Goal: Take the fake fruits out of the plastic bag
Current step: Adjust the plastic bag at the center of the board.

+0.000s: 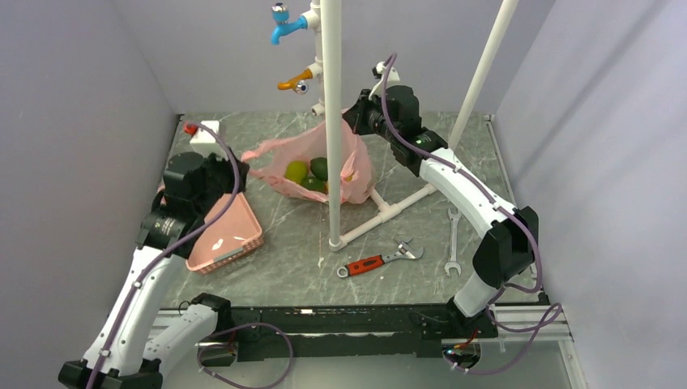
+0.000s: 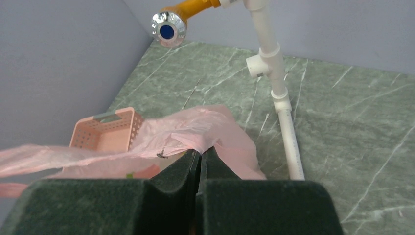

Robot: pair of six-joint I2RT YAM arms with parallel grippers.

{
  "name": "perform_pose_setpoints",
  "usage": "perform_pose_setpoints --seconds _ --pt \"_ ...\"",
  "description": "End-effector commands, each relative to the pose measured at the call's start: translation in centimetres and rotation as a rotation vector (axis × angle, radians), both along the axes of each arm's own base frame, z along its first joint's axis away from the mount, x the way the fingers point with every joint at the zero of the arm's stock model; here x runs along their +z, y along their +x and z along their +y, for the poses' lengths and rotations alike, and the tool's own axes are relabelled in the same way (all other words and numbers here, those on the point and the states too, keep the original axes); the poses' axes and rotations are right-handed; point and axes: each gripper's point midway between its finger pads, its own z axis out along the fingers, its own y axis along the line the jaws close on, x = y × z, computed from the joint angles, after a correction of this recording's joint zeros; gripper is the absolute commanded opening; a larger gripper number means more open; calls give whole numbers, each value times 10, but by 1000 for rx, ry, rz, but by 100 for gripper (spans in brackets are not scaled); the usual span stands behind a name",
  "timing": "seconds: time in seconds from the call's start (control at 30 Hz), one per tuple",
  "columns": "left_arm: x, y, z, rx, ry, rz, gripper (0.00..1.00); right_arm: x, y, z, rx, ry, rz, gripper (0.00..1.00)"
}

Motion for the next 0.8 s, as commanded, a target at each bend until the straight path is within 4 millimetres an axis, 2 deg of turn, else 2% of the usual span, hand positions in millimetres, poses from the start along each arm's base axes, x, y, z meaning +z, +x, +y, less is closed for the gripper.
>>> perform_pose_setpoints --seconds 0.0,0.07,0.13,0.27,0.37,0.43,0.47,0.5,0.57,0.7,0.77 --pt "-56 -18 15 39 46 136 31 9 2 12 46 68 -37 0" --pt "-74 -30 13 8 56 190 58 -3 -2 19 92 62 -8 0" --pt "-79 -44 9 -38 48 199 71 -17 -9 24 122 54 20 0" --pt "-55 -86 2 -125 -16 132 83 -31 -28 29 174 60 21 0" --pt "-36 -120 -26 -299 -146 58 83 -42 -34 30 180 52 48 0" --pt "-35 -130 -43 -389 -238 46 81 -44 -39 32 191 56 55 0" --pt "-35 -132 -51 -431 -272 38 80 -44 -42 33 198 61 55 0" --pt "-46 -129 -56 -454 -296 54 79 -42 -46 35 210 71 55 0" --pt "-53 -120 -65 -477 -347 60 79 -39 -52 39 233 84 56 0" --pt "-38 -95 -85 -527 -371 15 77 -27 -60 45 251 81 35 0" --pt "-31 -80 -95 -513 -331 6 71 -20 -62 45 255 81 23 0"
